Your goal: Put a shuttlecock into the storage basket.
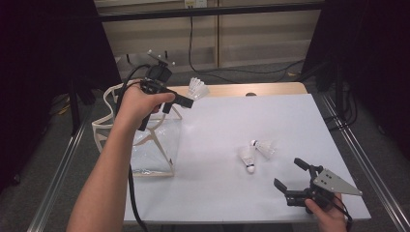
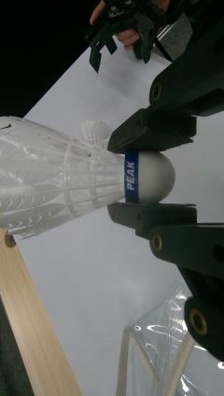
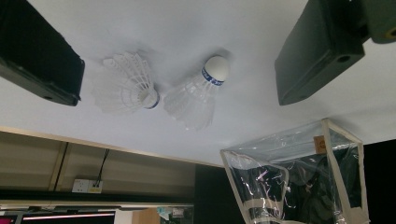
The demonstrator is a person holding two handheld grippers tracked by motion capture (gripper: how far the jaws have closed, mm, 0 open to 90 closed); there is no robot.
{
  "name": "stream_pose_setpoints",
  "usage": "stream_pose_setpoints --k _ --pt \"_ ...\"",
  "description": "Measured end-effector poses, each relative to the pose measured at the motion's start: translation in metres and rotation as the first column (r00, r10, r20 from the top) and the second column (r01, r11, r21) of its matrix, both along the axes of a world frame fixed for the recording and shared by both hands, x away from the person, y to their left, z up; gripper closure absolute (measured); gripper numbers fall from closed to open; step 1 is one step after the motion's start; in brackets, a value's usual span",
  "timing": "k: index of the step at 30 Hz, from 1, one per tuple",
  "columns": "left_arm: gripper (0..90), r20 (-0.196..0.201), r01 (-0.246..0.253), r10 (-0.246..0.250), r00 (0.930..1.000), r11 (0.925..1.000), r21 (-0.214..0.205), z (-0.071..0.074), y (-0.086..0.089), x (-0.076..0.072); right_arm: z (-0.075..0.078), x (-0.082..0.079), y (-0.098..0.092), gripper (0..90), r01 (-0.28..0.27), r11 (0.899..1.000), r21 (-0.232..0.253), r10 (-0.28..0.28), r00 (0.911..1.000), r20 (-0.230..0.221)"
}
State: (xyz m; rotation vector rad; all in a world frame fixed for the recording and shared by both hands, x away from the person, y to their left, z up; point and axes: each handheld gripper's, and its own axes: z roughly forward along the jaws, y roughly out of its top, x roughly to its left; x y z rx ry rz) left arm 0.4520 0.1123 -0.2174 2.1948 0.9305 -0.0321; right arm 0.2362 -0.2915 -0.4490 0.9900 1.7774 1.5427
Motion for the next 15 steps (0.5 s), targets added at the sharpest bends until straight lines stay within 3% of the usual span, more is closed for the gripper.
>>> stream_pose_setpoints --k 15 --pt "65.7 0.006 -0.017 0.017 0.9998 0.9996 0.025 0.0023 0.0072 0.0029 0.0002 -0.0001 0.0 1.4 0.001 1.0 0.0 -0.001 1.0 0.002"
